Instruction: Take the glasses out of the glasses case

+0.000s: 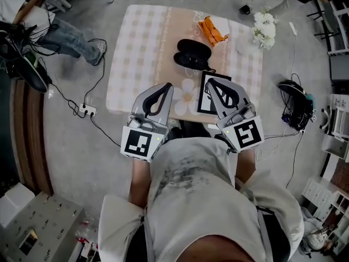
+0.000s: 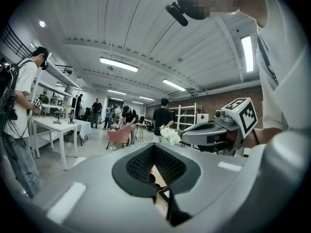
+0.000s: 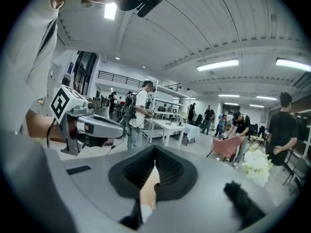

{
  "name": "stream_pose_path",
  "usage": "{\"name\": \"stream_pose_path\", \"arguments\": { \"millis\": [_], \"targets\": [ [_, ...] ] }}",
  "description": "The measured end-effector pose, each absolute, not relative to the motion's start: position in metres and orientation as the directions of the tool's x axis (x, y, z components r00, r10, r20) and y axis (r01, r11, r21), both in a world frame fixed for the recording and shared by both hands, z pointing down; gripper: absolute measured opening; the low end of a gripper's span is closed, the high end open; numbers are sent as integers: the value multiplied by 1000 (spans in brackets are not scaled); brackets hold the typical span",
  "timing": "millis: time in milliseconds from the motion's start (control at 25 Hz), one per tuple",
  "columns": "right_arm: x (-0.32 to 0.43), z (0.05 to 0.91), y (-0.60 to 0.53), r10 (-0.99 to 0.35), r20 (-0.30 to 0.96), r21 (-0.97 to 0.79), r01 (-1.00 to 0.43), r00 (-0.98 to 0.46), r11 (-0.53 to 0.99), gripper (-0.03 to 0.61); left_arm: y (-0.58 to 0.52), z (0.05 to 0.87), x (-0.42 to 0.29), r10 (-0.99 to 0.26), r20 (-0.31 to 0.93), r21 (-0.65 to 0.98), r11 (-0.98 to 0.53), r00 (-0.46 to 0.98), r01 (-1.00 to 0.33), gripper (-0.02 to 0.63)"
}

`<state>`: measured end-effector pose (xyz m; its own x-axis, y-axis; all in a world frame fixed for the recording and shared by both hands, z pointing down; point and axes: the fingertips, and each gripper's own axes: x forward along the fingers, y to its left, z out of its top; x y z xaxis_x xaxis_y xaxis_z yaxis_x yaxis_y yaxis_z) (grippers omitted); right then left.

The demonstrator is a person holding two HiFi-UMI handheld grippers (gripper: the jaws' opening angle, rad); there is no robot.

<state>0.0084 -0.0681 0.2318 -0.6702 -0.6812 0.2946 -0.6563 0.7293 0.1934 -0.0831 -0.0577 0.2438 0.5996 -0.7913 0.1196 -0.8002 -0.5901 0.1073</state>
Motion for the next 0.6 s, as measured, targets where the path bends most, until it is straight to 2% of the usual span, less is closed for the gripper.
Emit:
{"name": "stream_pose_path", "arguments": {
  "millis": [600],
  "targets": [
    [33,291,-141,-624,420,160,-623,-659,766,17,-120,293,-66,-768,262,166,-560,584,-811,8]
  ]
}}
